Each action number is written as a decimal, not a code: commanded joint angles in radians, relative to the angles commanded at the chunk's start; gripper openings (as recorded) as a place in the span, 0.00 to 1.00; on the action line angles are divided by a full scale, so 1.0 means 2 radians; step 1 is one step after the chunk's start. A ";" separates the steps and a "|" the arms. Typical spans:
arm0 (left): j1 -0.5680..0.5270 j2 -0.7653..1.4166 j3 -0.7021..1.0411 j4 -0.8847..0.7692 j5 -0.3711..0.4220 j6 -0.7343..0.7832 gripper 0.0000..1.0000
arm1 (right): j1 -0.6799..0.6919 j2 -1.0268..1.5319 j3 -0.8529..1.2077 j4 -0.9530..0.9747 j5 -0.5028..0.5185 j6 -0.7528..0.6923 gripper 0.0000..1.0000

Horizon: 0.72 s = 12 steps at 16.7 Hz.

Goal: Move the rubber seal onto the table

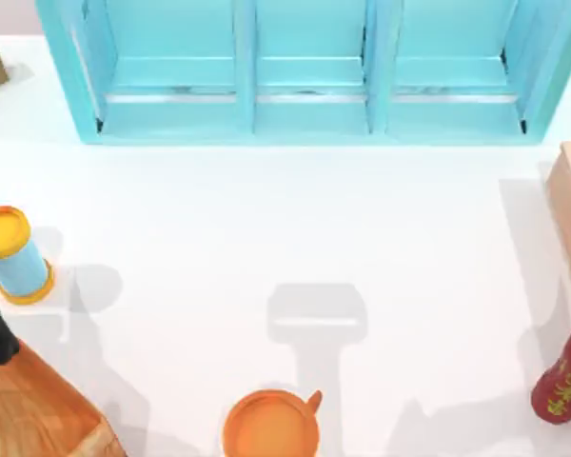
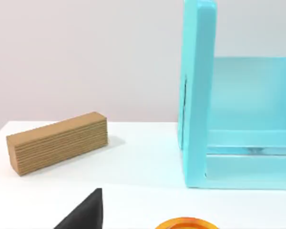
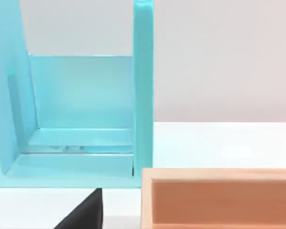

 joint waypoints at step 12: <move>0.000 0.000 0.000 0.000 0.000 0.000 1.00 | -0.068 0.285 0.241 -0.236 0.000 -0.067 1.00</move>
